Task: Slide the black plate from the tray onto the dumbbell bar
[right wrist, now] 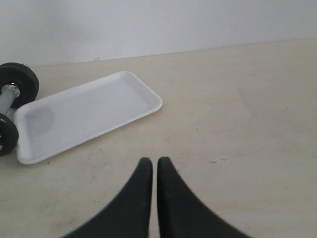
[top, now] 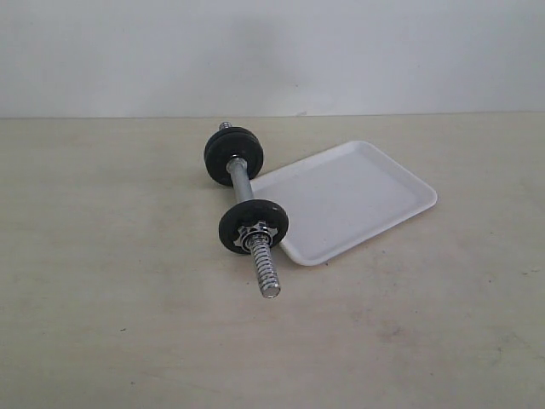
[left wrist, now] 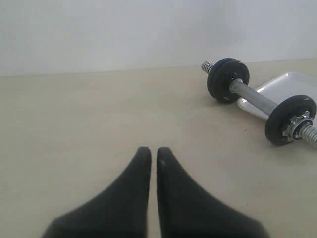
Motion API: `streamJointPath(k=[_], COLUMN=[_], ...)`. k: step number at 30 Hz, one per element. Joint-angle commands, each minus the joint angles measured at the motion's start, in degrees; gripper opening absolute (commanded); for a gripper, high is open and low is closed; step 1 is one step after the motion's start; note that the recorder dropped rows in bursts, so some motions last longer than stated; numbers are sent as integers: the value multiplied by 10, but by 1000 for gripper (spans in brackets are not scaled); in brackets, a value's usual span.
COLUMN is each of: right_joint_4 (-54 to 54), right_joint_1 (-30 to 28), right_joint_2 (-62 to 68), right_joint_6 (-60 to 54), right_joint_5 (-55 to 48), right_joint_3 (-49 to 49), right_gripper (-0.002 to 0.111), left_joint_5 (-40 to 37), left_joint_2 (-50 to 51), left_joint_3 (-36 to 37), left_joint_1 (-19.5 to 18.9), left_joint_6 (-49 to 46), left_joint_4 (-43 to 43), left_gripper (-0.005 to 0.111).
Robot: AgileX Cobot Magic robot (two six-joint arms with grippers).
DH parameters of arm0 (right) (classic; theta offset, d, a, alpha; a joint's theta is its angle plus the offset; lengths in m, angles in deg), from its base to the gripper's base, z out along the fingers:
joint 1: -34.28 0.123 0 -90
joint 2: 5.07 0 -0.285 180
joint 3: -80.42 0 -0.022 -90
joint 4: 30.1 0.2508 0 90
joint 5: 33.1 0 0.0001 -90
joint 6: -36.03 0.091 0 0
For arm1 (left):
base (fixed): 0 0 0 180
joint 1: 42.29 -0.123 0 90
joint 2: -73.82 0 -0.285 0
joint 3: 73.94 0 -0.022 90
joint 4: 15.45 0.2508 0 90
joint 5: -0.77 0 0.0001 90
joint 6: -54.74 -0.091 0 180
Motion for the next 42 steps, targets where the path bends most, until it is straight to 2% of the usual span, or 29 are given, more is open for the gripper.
streamJointPath(k=[1, 9, 18, 42], right_joint_4=[-1, -1, -1, -1], right_joint_1=[-1, -1, -1, -1], right_joint_2=[-3, -3, -3, -3], right_joint_6=[2, 2, 2, 2], right_joint_5=[1, 1, 1, 1], right_joint_3=[0, 0, 0, 0], right_gripper=[0, 0, 0, 0], left_joint_5=[-3, -9, -9, -8], left_joint_2=[-2, -2, -2, -2], left_joint_3=[2, 2, 2, 2], left_joint_1=[-1, -1, -45, -46], left_joint_6=[2, 91, 93, 93], left_joint_4=[64, 64, 75, 75], left_gripper=[4, 4, 4, 4])
